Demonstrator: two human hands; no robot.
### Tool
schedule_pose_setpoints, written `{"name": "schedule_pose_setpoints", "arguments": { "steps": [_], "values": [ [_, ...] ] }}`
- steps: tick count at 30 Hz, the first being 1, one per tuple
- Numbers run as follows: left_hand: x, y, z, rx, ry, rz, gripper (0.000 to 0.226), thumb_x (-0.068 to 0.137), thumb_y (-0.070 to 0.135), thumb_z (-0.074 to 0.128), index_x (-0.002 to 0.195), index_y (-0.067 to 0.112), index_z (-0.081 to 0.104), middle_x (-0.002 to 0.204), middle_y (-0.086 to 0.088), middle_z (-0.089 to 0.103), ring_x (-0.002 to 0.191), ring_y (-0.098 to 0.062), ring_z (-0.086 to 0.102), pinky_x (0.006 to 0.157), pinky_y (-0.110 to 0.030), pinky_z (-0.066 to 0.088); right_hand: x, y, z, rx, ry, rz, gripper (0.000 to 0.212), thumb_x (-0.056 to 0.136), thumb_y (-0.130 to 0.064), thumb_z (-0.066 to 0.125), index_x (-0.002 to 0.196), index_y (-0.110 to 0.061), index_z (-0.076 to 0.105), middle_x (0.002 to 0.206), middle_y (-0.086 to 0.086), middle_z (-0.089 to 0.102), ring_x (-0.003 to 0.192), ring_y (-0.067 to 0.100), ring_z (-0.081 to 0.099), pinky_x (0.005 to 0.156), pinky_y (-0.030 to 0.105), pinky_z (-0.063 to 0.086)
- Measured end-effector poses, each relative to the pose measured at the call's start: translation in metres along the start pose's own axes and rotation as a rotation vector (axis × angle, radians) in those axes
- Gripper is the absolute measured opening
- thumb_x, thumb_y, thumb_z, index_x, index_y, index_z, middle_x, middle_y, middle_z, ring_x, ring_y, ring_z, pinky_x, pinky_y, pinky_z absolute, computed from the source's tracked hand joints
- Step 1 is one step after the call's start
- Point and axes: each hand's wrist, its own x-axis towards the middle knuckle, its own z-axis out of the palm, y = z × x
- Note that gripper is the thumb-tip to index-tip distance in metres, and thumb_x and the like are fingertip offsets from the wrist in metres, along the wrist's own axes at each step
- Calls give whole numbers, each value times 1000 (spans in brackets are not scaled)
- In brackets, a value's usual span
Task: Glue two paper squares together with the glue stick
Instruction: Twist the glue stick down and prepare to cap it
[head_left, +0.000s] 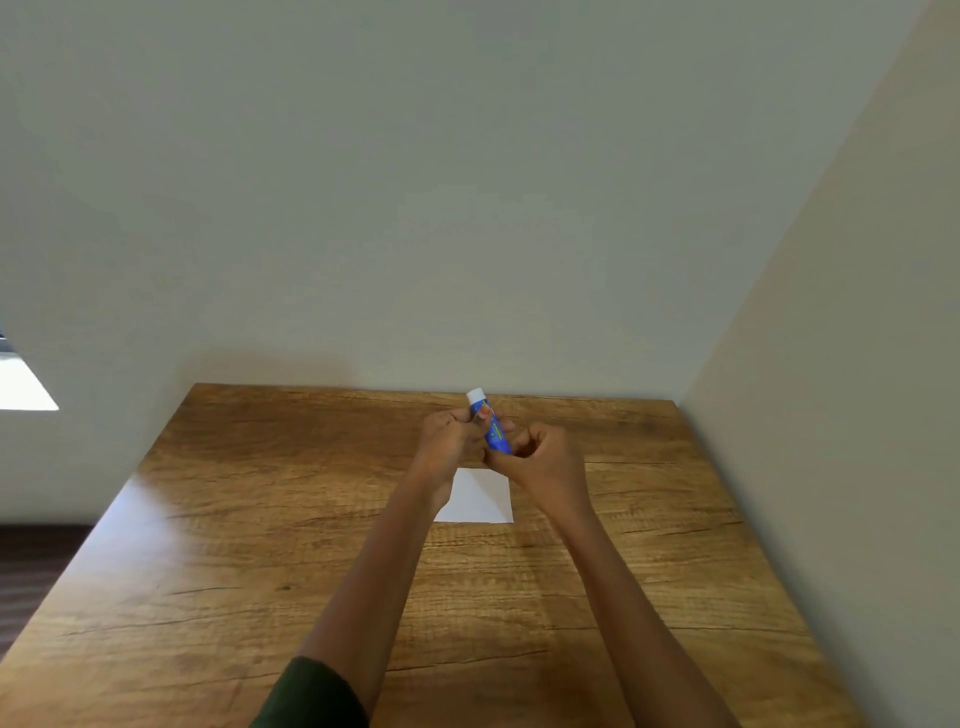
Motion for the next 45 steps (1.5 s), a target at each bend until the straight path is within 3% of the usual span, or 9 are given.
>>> {"name": "schedule_pose_setpoints", "arguments": {
  "steps": [4, 8, 18, 20, 25, 30, 34, 41, 45],
  "values": [
    [0, 1, 1, -8, -10, 25, 14, 91, 13, 55, 90, 7, 68, 94, -13, 73, 70, -14, 69, 83, -35, 53, -2, -4, -4, 108, -250, 110, 29, 81, -38, 69, 93, -12, 65, 87, 1, 70, 74, 11, 64, 73, 33, 53],
    [2, 2, -2, 13, 18, 4, 18, 92, 12, 52, 90, 10, 69, 97, -11, 73, 95, -27, 68, 84, -34, 53, -2, -3, -10, 307, -441, 183, 41, 94, -42, 47, 109, -10, 67, 103, 7, 73, 86, 12, 69, 84, 30, 53],
    [1, -4, 3, 0, -4, -1, 14, 90, 15, 58, 87, 9, 70, 88, -9, 75, 82, -26, 69, 78, -37, 54, -4, -3, 1, -13, 5, -42, 16, 66, -23, 81, 66, -19, 66, 64, -8, 66, 55, 2, 57, 54, 16, 42],
    [2, -4, 4, -7, -3, 0, 14, 89, 13, 59, 83, 8, 71, 84, -10, 75, 83, -27, 64, 79, -38, 54, -2, -4, -2, 64, -83, 6, 21, 70, -29, 80, 63, -21, 61, 62, -11, 63, 56, 0, 56, 59, 17, 44],
    [1, 1, -1, -16, -22, 10, 17, 92, 12, 53, 88, 7, 69, 93, -11, 73, 82, -23, 68, 75, -30, 55, 0, 1, -20, 380, -547, 216, 34, 94, -39, 49, 105, -13, 68, 97, 3, 73, 88, 15, 69, 78, 26, 50],
    [2, 1, -1, 15, -9, 11, 16, 92, 15, 53, 90, 10, 69, 95, -10, 74, 90, -23, 69, 87, -36, 52, 1, 2, -17, 287, -322, 106, 17, 79, -28, 73, 83, -11, 75, 82, 10, 75, 71, 12, 67, 78, 33, 54],
    [2, -2, 3, -3, -11, -17, 14, 91, 15, 55, 89, 10, 68, 94, -10, 74, 89, -28, 70, 81, -39, 55, -1, -2, -7, 32, -47, 20, 19, 63, -18, 82, 66, -12, 64, 64, -2, 65, 57, 7, 56, 56, 23, 44],
    [2, 0, -3, 12, -14, 12, 18, 92, 13, 53, 87, 10, 70, 89, -7, 75, 88, -23, 69, 87, -37, 53, 1, -3, -18, 254, -480, 193, 27, 89, -42, 57, 98, -18, 67, 92, -6, 71, 84, 10, 68, 76, 25, 50],
    [1, 2, -1, 17, -13, 3, 17, 92, 15, 53, 89, 11, 69, 91, -7, 75, 82, -21, 70, 74, -34, 55, 1, 1, -18, 281, -429, 129, 26, 89, -33, 60, 95, -11, 73, 91, 5, 75, 80, 9, 69, 81, 26, 53]
  ]
}}
